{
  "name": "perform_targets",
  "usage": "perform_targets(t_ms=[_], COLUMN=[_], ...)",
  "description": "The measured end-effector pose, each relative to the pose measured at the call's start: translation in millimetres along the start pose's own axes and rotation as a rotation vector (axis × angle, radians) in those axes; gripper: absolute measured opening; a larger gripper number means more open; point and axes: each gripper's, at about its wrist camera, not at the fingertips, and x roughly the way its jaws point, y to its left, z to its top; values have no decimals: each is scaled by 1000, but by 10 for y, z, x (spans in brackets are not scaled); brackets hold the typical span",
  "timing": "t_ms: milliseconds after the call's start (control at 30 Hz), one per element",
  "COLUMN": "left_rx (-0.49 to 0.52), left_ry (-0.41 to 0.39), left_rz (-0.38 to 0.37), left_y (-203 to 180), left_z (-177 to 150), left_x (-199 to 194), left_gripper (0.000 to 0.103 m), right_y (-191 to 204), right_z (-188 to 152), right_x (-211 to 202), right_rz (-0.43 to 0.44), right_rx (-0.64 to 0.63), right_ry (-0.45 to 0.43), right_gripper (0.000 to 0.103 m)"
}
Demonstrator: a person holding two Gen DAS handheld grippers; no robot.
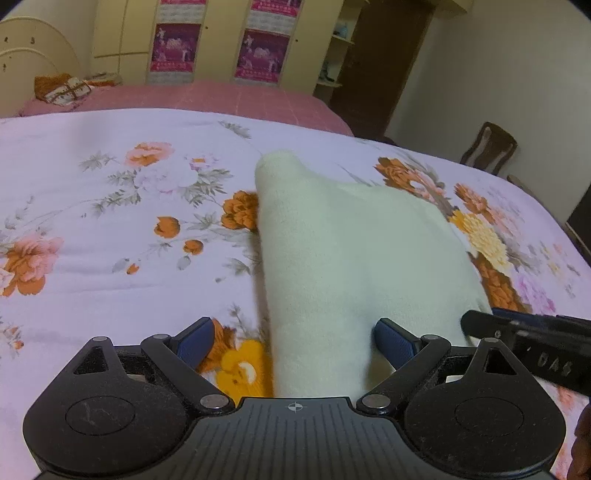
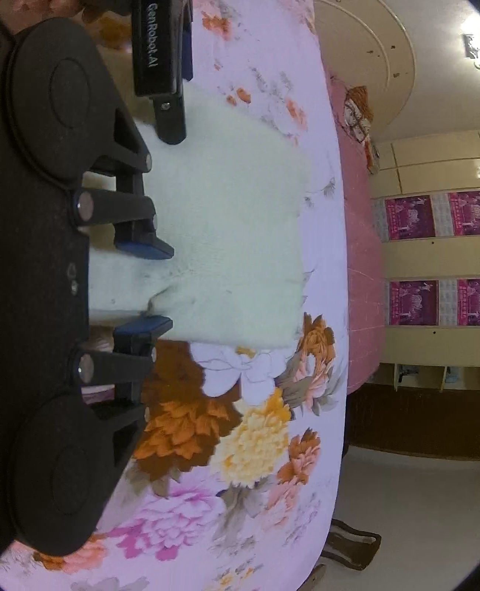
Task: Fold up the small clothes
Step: 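Position both open grippers at the end of the sweater bundle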
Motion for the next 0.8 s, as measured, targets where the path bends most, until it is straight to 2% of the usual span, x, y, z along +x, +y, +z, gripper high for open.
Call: perform_targets(t_ms=[133, 267, 400, 467, 800], left_rx=[21, 71, 94, 101, 110], left_ry=[13, 17, 20, 26, 70], left_rz=[-12, -4, -3, -4, 7], left_y=[8, -16, -78, -98, -155], left_z=[-136, -348, -459, -486, -479], left_x=[-161, -240, -300, -339, -375], left_gripper=[93, 93, 93, 93, 93], right_y=[-47, -20, -15, -54, -120], right_z=[-33, -241, -509, -612, -673], right_x=[-252, -485, -424, -431, -539], right_rz=[40, 52, 39, 43, 55], right_rx=[43, 32, 32, 64, 103], right_ry=[-16, -13, 66, 64, 117], right_gripper=[34, 34, 33, 34, 35])
